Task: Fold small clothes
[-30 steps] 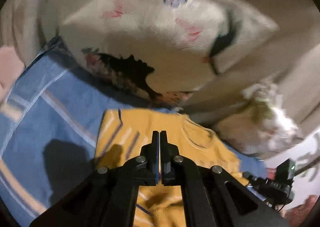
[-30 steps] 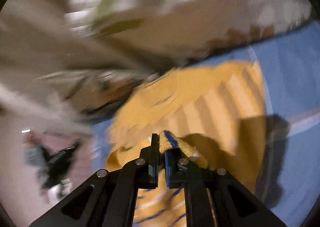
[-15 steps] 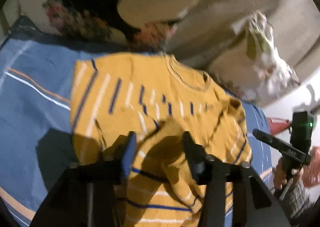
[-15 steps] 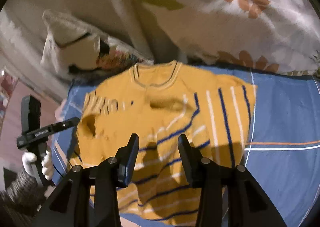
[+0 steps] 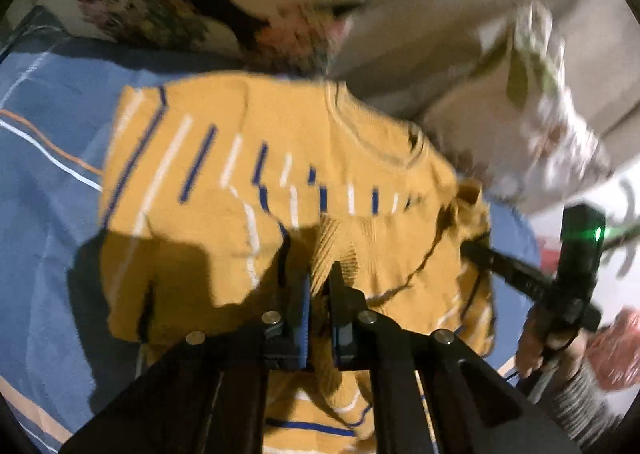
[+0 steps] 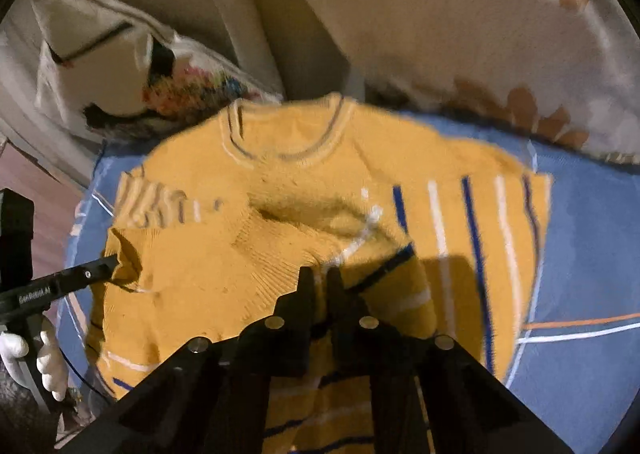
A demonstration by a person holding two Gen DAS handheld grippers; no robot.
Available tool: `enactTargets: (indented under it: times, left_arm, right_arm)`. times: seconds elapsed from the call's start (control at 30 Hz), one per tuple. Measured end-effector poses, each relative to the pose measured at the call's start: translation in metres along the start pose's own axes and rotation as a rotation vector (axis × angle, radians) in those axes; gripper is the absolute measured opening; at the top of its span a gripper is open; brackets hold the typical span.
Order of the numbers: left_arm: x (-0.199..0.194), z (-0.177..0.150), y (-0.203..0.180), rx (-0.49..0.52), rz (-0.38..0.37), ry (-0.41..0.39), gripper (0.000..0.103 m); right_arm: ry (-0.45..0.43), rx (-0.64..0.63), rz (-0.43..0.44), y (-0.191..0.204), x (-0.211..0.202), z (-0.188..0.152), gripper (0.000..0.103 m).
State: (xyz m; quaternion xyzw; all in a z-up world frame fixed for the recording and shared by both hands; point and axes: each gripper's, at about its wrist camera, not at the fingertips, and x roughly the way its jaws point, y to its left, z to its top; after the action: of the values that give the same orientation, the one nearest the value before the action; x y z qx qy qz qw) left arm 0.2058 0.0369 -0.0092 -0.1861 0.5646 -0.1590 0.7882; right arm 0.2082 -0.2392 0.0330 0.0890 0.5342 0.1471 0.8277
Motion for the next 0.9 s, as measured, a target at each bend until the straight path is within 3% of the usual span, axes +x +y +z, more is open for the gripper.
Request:
enactTargets:
  times: [0.17,0.27,0.47,0.53,0.6,0.67,0.7,0.83,0.9]
  left_arm:
    - [-0.029,0.037,0.003,-0.086,-0.011,-0.116,0.007]
    - [-0.03,0.066,0.001,-0.101,0.032,-0.171,0.004]
    - [0.004,0.079,-0.002,-0.054,0.223,-0.203,0.005]
    - [0.009,0.076,0.004,-0.08,0.205,-0.184,0.005]
    - [0.004,0.072,0.011,-0.109,0.167,-0.19,0.005]
    - [-0.006,0.071,0.014,-0.112,0.153,-0.194,0.006]
    - [-0.011,0.07,0.014,-0.11,0.145,-0.2,0.008]
    - [-0.036,0.056,0.015,-0.091,0.141,-0.226,0.042]
    - [-0.039,0.043,0.019,-0.08,0.154,-0.208,0.043]
  right_arm:
    - [-0.116,0.005,-0.027,-0.001,-0.032,0.029,0.006]
    - [-0.154,0.05,-0.045,-0.01,-0.033,0.052,0.006]
    - [-0.064,0.122,-0.129,-0.04,0.019,0.063,0.008]
    - [-0.038,0.141,-0.101,-0.047,0.025,0.06,0.008]
    - [-0.083,0.176,-0.04,-0.053,0.01,0.058,0.015]
    - [-0.139,0.21,0.001,-0.059,-0.014,0.055,0.035]
    - [-0.17,0.216,0.002,-0.062,-0.026,0.053,0.038]
    - [-0.154,0.208,-0.01,-0.069,-0.049,0.037,0.038]
    - [-0.108,0.19,-0.014,-0.07,-0.047,0.022,0.038]
